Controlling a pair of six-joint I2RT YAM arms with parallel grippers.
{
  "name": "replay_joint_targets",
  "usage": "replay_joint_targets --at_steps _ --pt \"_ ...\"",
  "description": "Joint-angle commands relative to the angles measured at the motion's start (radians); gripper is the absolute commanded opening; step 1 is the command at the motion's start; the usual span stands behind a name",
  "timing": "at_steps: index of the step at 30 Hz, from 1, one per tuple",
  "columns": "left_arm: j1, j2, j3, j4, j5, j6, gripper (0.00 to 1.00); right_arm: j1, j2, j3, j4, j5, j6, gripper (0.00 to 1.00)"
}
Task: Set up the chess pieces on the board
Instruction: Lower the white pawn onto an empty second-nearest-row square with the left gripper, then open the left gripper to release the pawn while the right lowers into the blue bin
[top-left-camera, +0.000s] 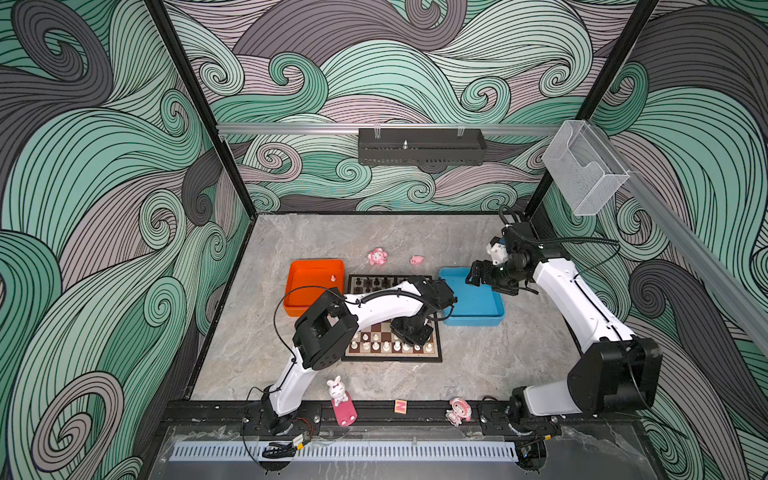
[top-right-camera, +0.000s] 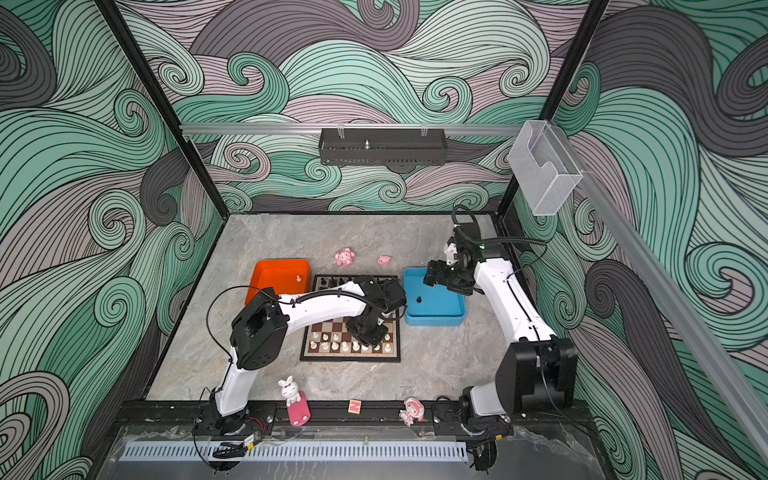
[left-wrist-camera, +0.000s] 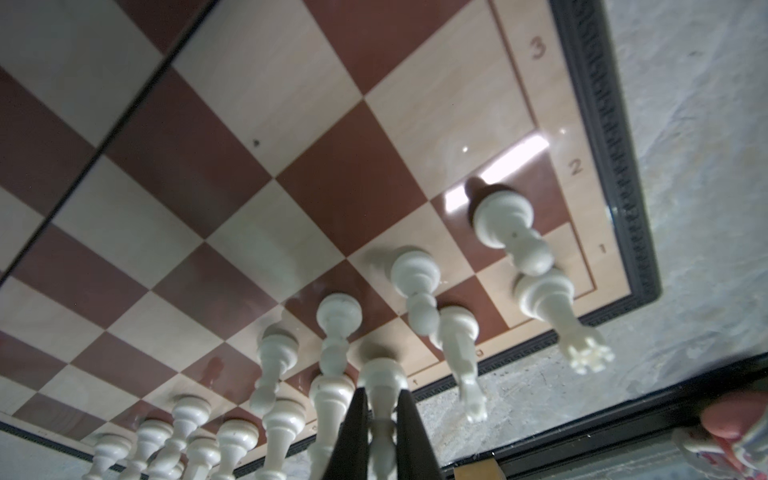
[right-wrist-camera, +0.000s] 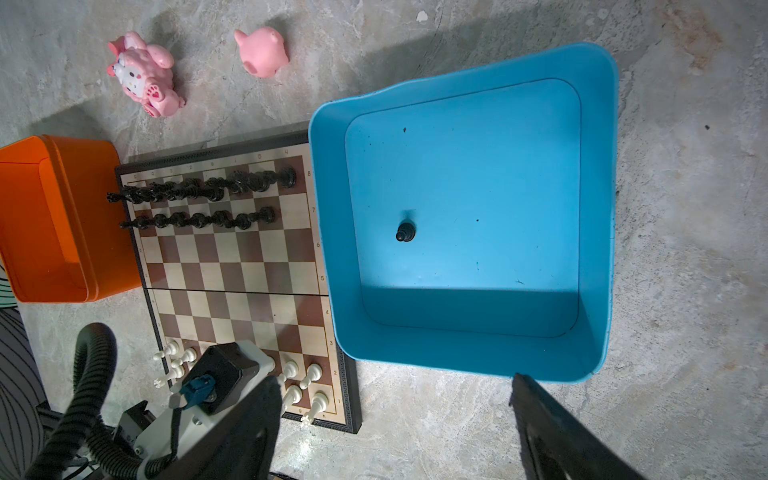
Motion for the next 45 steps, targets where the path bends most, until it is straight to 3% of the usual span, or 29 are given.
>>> replay_joint_targets --at_steps 1,45 --pt "-0.001 0.012 0.007 0.003 -0.007 -0.015 0.12 -0.006 0.006 -0.005 -0.012 -0.013 -0.014 0.87" --pt "-0.001 0.025 0.016 0.020 0.021 -0.007 0.21 -0.011 0.004 -0.011 -0.011 -0.010 -0.016 0.87"
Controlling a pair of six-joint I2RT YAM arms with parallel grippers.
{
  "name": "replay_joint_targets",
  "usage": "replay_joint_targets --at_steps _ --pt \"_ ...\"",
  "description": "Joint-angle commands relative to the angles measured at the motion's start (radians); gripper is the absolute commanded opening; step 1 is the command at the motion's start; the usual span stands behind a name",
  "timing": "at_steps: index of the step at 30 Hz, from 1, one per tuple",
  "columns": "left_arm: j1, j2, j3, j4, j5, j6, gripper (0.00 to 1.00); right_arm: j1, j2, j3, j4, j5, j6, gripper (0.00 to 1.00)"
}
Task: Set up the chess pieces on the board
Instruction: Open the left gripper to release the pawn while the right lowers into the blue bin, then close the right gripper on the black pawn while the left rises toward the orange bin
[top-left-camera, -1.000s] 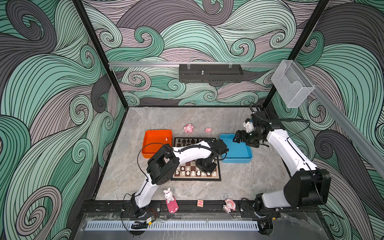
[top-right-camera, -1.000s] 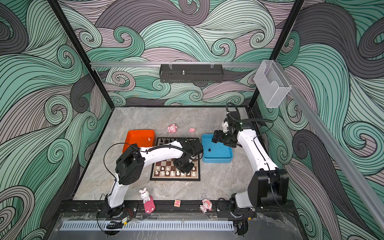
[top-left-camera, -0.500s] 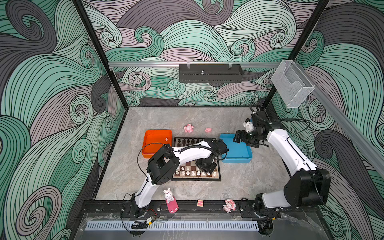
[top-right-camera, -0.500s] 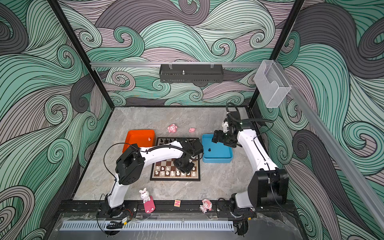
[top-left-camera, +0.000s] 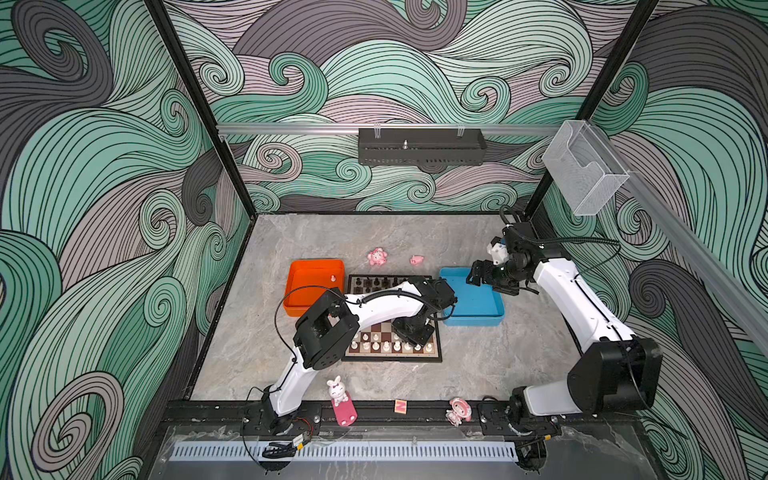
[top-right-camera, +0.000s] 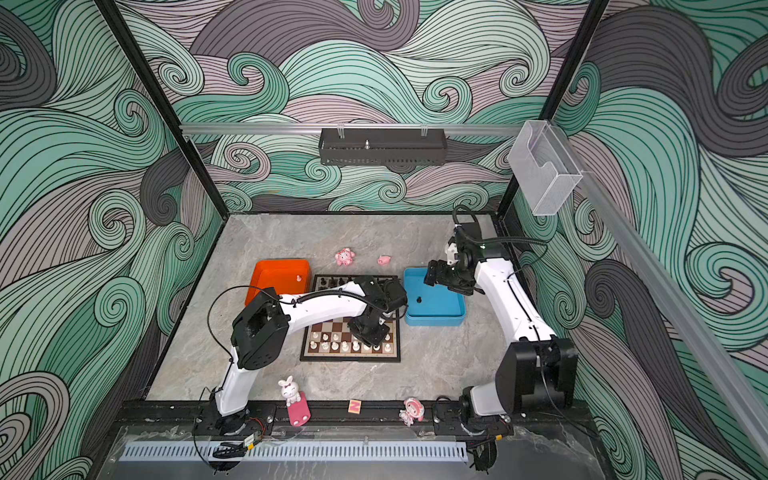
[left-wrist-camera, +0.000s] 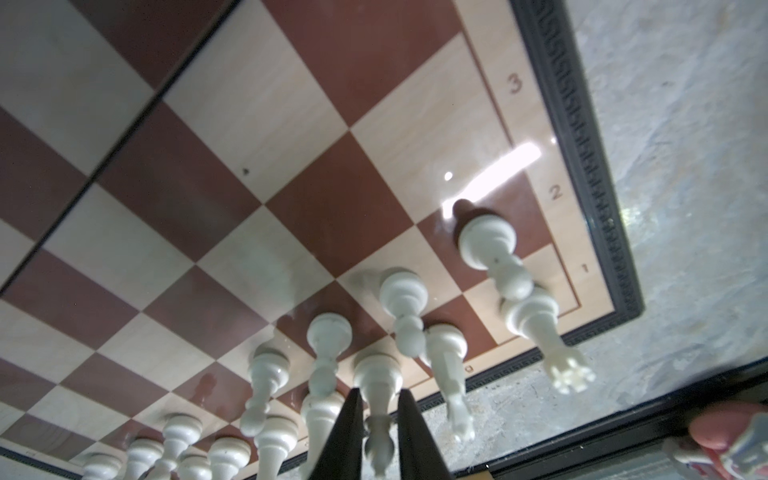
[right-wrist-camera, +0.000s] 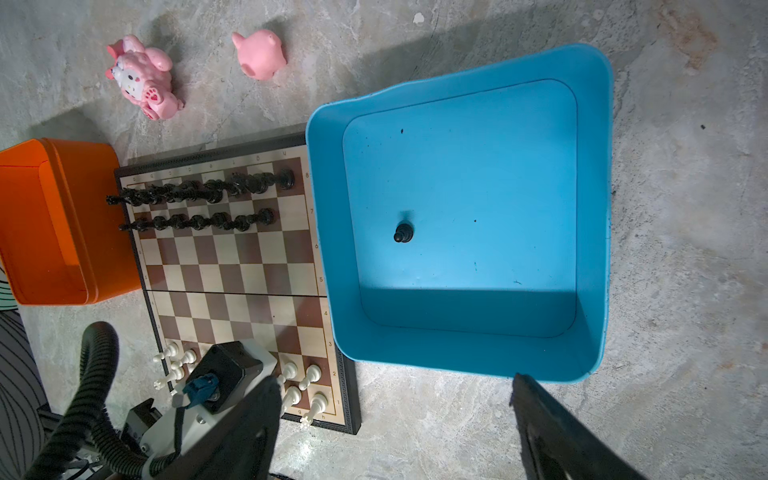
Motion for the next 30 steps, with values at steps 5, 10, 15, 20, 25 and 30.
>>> replay_joint_targets --at_steps 5,10,15,20,25,30 --pt "0.000 0.015 0.019 -0.011 0.013 -0.010 0.23 -0.004 0.013 -0.013 -0.011 -0.007 -0.021 0.87" --pt "-0.001 -0.006 0.034 -0.031 0.001 -0.008 0.31 -0.003 0.059 -0.016 0.000 -0.013 -0.021 0.80" --pt "-0.002 -0.031 0.058 -0.060 -0.027 -0.008 0.39 0.017 0.119 -0.016 0.021 0.010 -0.019 0.76" --pt "-0.001 -0.057 0.070 -0.085 -0.044 -0.010 0.45 0.044 0.163 -0.013 0.044 0.028 -0.014 0.76" --pt "-0.001 -0.091 0.089 -0.116 -0.058 -0.011 0.49 0.060 0.214 0.002 0.060 0.036 -0.008 0.75" --pt "0.000 -0.142 0.121 -0.154 -0.093 -0.010 0.55 0.088 0.282 0.025 0.071 0.085 -0.002 0.73"
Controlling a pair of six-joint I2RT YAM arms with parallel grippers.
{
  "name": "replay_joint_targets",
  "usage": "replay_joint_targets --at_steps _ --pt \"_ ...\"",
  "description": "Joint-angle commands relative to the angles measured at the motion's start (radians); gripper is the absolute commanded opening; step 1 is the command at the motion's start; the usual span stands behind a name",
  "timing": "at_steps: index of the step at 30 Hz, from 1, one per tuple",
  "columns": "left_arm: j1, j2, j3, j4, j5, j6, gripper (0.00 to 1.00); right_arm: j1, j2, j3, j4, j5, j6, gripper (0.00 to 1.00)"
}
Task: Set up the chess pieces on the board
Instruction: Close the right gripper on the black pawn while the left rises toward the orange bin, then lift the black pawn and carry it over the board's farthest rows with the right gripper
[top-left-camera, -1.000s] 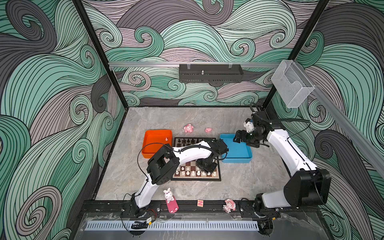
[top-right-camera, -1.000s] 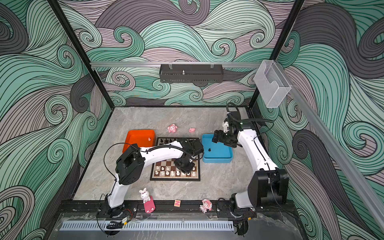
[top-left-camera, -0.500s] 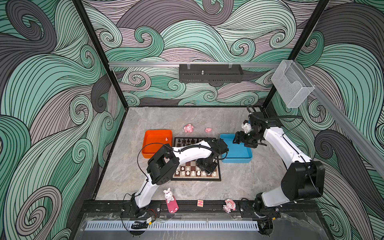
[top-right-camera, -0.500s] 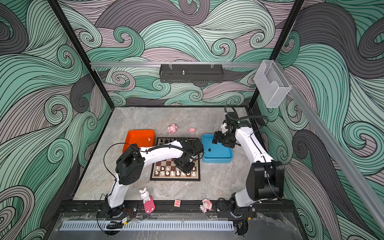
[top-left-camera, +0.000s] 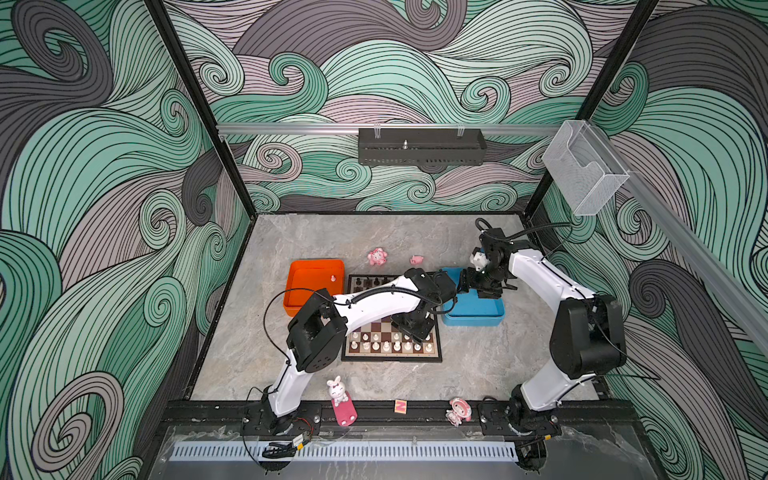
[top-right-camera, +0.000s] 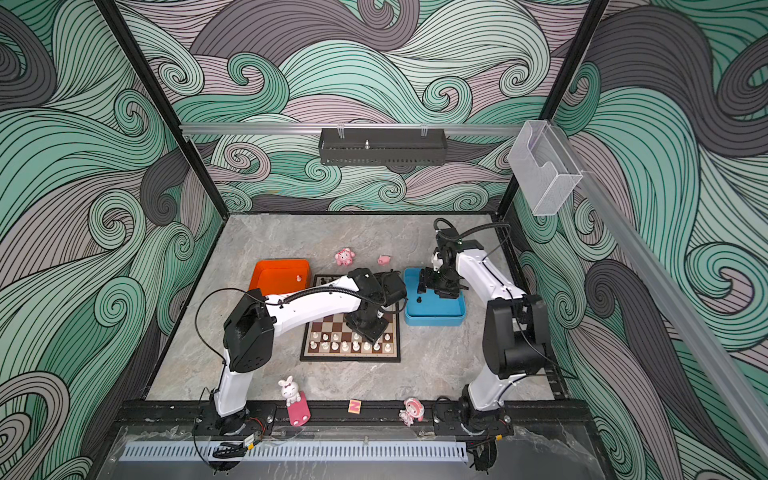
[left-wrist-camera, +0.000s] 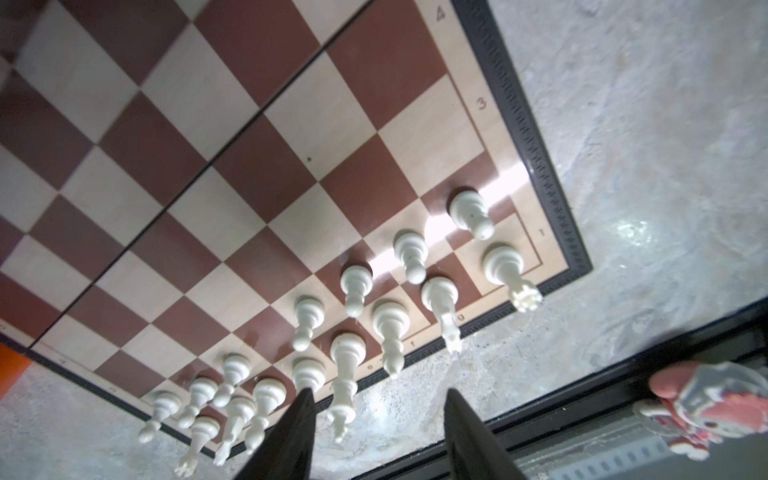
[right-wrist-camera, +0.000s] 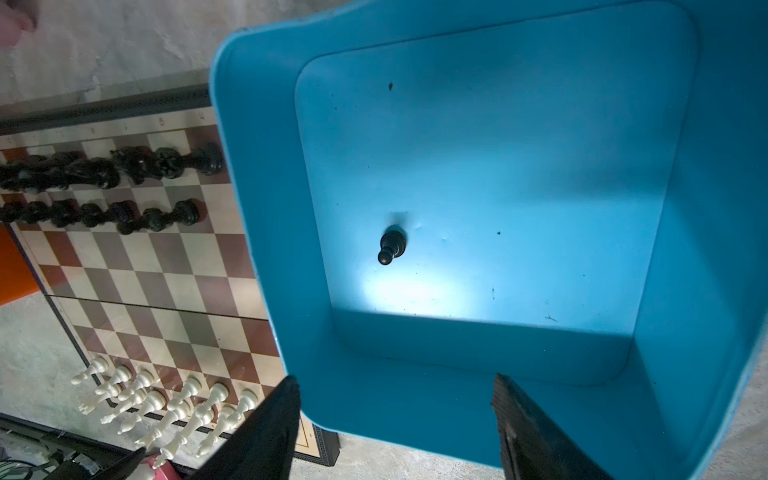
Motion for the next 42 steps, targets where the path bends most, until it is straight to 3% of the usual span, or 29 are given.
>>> replay_joint_targets --at_steps 1,11,19,25,42 --pt "0.001 -0.075 0.053 -0.072 -0.051 -0.010 0.56 0.022 0.049 0.031 0.014 0.058 0.011 0.72" --pt "0.094 -0.148 0.034 -0.088 -0.102 -0.001 0.79 0.067 0.163 0.095 0.029 0.089 0.031 0.61" --pt "0.282 -0.234 -0.059 -0.058 -0.100 0.031 0.80 0.087 0.229 0.115 0.030 0.113 0.041 0.41" --pt "0.394 -0.273 -0.101 -0.043 -0.102 0.062 0.81 0.090 0.263 0.121 0.029 0.126 0.048 0.33" --pt "0.466 -0.281 -0.162 -0.005 -0.069 0.087 0.81 0.103 0.290 0.133 0.015 0.130 0.051 0.11"
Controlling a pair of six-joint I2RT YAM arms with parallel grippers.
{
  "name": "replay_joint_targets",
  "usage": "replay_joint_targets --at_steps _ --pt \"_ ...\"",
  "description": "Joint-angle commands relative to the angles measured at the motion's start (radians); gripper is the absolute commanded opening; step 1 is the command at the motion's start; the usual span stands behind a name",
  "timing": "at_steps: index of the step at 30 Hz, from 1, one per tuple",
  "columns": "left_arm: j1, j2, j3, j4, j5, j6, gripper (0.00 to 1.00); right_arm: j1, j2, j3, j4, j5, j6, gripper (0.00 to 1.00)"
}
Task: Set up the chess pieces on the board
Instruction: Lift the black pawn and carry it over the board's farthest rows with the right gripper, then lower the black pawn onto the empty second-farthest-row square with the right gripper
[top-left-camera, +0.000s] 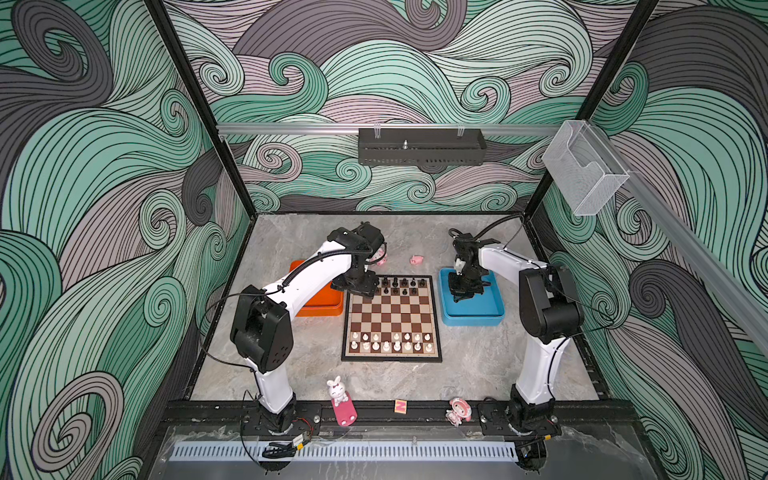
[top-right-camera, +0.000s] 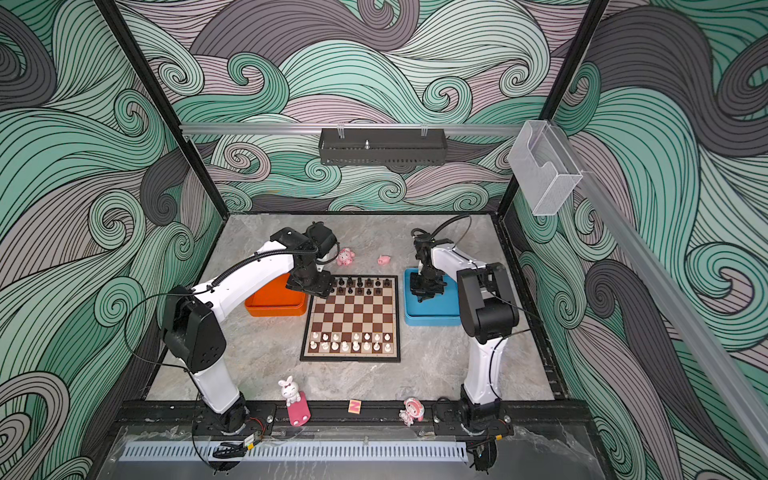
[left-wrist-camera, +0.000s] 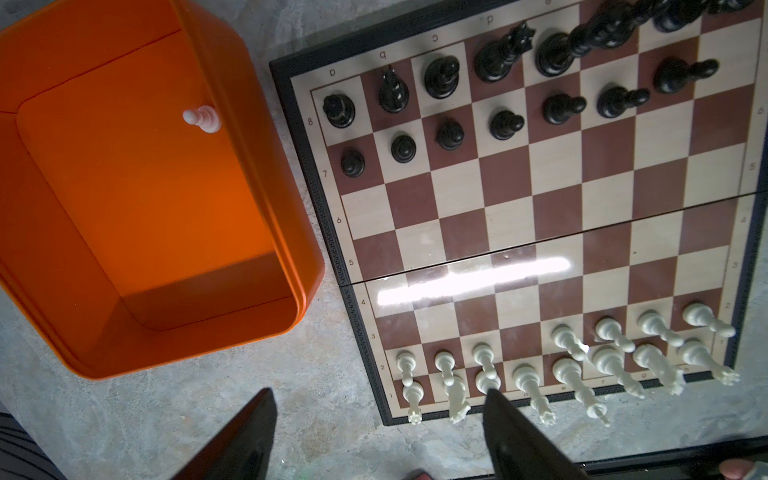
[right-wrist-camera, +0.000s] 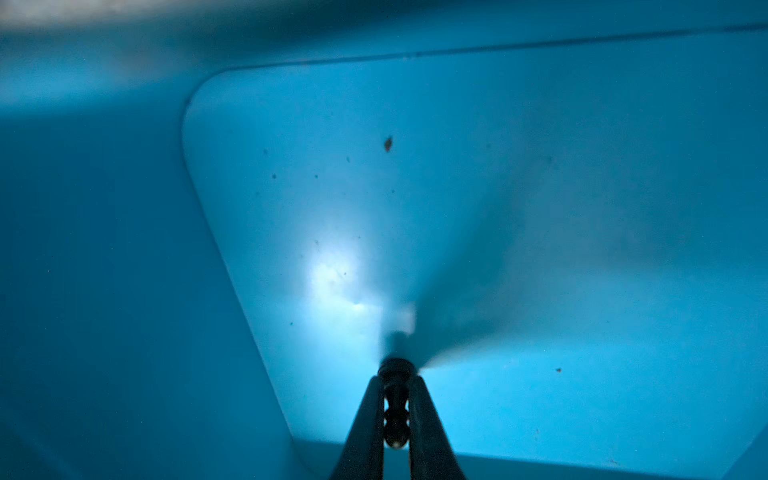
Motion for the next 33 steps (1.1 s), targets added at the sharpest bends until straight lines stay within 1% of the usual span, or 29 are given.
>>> replay_joint_targets --at_steps 1,8,12,17,20,25,33 --pt "0.013 -0.026 -0.008 0.004 0.011 0.010 0.81 0.012 0.006 0.029 -0.035 0.018 0.004 0.10" --pt "0.030 -0.031 -0.030 0.019 0.020 0.013 0.81 0.037 -0.050 0.092 -0.105 0.047 -0.007 0.05" --pt "0.072 -0.039 -0.054 0.046 0.077 0.013 0.81 0.066 -0.084 0.152 -0.152 0.079 -0.010 0.04" --pt "0.125 -0.052 -0.056 0.050 0.077 0.028 0.81 0.107 -0.098 0.213 -0.178 0.065 -0.002 0.04" --pt "0.167 -0.057 -0.059 0.054 0.089 0.036 0.81 0.147 -0.080 0.254 -0.180 0.051 0.006 0.04" --pt "0.223 -0.069 -0.074 0.063 0.106 0.047 0.81 0.213 -0.003 0.324 -0.192 0.047 0.012 0.04" --pt "0.265 -0.077 -0.109 0.079 0.129 0.058 0.81 0.258 0.102 0.366 -0.191 0.041 0.023 0.04"
